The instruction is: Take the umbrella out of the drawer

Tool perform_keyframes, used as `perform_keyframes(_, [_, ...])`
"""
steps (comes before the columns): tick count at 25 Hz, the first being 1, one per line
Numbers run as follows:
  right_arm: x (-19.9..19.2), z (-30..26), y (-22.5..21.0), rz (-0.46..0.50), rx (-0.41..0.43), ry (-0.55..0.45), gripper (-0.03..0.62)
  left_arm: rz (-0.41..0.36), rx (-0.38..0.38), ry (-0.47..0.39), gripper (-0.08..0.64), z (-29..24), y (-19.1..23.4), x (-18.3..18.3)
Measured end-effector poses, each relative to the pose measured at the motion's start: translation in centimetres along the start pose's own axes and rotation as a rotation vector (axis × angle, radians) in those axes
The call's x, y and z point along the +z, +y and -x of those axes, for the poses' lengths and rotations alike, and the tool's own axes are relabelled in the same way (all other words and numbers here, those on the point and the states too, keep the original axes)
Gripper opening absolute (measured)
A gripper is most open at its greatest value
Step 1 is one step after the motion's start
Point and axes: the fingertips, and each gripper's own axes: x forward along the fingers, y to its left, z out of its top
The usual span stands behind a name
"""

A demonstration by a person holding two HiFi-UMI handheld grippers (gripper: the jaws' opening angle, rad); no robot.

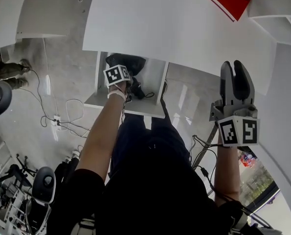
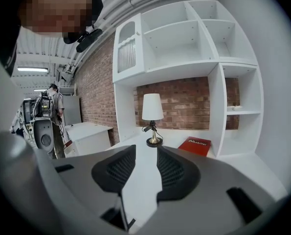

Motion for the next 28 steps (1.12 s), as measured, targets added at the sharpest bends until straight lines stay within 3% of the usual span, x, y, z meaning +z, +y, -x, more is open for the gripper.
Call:
perform_keyframes(4, [-0.8,0.3,-0.3,-0.003,0.001,0.016,0.132,0.027,0.012,0.015,0.284,-0.8,0.6,-0.4])
perform_keyframes(11, [-1.6,0.8,-0.5,0.002,0.001,0.034,0.129,0.083,-0.082,-0.008,0.282,-2.0,0.6,-0.3])
perform_keyframes(15, [-1.9,1.2,-0.3,0.013,0.005,0.039,0.121,0.097,-0.058,-0.072,0.231,-1.2,0.7,-0.2])
perform_keyframes(19, [-1.1,1.2,0.2,0.019,0.013,0.026,0.117,0.091,-0.074,-0.140,0.226,0.5,0.0,0.0])
perform_keyframes(24, [0.1,0.8,0.8,0.045,0.022,-0.006,0.115,-0.014,-0.059,-0.214,0.226,3.3,-1.0,1.0])
perform_keyframes(28, [1.5,0.8,1.8,0.050,0.033,-0.037,0.114,0.056,-0.081,-0.277,0.226,5.6,-1.0,1.4])
